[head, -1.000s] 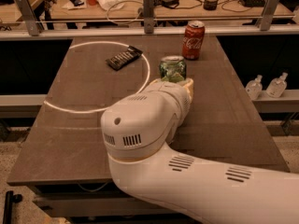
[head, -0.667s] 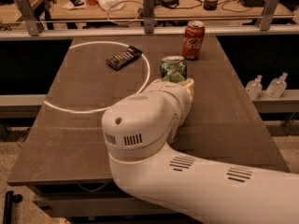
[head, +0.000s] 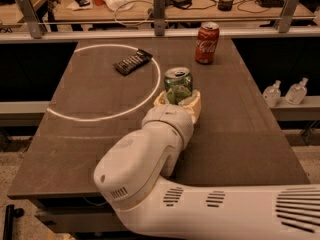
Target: Place green can upright
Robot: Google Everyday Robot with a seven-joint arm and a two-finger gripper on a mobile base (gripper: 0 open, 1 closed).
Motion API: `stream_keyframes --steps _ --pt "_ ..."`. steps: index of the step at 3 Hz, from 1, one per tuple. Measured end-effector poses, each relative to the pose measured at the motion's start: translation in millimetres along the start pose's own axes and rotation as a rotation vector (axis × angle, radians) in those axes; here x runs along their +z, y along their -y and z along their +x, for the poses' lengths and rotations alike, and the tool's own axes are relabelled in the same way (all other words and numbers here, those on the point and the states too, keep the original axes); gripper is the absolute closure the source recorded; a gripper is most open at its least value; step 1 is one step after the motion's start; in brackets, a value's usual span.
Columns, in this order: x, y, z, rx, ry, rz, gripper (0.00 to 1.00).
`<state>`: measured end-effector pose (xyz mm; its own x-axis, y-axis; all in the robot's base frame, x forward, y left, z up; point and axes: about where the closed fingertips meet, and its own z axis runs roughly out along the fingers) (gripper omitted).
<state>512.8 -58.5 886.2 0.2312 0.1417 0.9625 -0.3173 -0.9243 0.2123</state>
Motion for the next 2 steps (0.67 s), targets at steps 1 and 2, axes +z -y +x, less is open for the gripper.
stream_keyframes --steps 1,2 --pt "-10.7 3.3 -3.0 0.040 -0.158 -0.029 1.00" --pt "-22.2 -10.3 8.0 0.170 -0.292 -0.070 1.00"
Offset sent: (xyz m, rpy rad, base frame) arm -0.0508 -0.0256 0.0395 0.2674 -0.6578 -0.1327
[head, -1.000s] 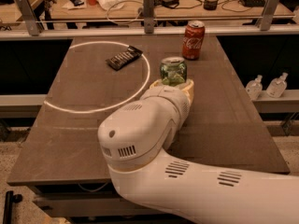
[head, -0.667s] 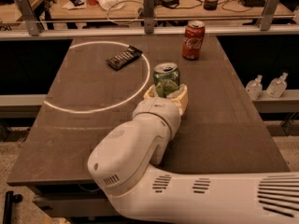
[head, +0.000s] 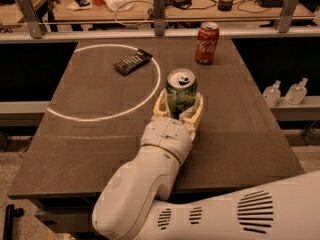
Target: Place green can upright
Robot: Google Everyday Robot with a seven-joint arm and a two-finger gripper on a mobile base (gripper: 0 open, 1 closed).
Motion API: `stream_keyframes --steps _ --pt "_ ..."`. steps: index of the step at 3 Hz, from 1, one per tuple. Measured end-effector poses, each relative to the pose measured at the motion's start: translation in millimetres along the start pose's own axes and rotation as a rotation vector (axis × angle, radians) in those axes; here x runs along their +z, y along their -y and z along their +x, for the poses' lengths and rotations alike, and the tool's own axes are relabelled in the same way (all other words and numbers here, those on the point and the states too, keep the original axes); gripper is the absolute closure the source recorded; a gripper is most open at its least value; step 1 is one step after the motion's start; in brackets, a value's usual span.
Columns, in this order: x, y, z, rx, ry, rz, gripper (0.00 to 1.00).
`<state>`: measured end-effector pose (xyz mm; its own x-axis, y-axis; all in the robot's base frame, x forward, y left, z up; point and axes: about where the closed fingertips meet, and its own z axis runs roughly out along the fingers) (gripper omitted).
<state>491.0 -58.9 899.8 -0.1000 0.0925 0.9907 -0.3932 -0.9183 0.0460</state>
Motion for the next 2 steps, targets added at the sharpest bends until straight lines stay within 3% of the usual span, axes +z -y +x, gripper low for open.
stream_keyframes --steps 1,2 --pt "-3.5 -12.0 11.8 0.168 -0.059 -0.021 1.00" --pt "-5.3 -14.7 7.5 0.282 -0.043 -0.013 1.00"
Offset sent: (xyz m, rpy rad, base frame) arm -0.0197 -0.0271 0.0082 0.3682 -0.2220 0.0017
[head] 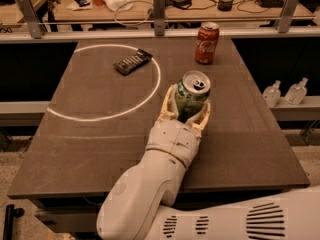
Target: Place green can upright
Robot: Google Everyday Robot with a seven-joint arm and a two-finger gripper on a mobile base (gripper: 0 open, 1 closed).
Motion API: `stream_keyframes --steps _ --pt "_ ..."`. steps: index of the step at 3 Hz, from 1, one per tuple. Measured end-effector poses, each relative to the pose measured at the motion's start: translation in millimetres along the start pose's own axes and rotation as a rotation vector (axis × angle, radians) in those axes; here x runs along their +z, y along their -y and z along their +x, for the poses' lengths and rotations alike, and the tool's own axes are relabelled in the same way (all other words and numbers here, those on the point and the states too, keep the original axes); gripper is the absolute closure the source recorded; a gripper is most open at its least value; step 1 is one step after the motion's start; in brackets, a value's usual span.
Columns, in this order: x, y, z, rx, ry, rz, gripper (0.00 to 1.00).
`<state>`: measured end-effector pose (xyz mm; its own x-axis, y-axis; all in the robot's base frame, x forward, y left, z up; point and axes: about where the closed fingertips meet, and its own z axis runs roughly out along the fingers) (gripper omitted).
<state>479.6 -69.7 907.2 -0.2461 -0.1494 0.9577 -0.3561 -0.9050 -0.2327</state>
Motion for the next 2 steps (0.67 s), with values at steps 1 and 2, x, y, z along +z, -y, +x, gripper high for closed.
stream_keyframes --steps 1,2 --pt "-1.2 -0.3 -12.0 0.007 0.038 -0.004 1.00" --pt "-2.5 1.4 -27.4 -0.069 0.077 -0.015 1.00"
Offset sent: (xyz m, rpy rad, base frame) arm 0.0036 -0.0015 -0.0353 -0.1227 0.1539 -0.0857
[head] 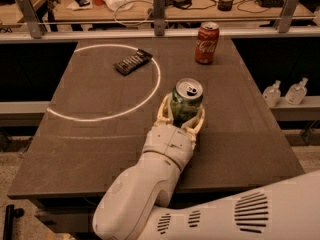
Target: Place green can upright
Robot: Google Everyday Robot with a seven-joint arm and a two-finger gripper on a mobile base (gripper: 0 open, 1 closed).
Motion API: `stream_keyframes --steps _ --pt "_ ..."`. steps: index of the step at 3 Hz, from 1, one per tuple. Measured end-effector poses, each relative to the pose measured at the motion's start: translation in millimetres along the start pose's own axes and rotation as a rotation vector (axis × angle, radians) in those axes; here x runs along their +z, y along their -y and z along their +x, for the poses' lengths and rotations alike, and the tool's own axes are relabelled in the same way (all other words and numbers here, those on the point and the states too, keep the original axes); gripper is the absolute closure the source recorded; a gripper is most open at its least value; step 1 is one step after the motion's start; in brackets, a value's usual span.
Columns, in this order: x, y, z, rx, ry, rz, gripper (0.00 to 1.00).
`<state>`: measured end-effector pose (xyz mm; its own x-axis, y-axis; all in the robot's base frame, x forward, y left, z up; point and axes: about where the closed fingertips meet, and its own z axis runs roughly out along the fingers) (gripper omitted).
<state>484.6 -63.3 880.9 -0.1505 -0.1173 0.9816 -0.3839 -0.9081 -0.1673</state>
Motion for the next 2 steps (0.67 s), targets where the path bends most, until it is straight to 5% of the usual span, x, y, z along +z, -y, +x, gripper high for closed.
stream_keyframes --steps 1,2 --pt "-1.8 1.1 -11.2 -0.064 0.016 -0.007 1.00" --pt "-2.7 6.0 -14.6 -0.062 0.033 0.013 0.82"
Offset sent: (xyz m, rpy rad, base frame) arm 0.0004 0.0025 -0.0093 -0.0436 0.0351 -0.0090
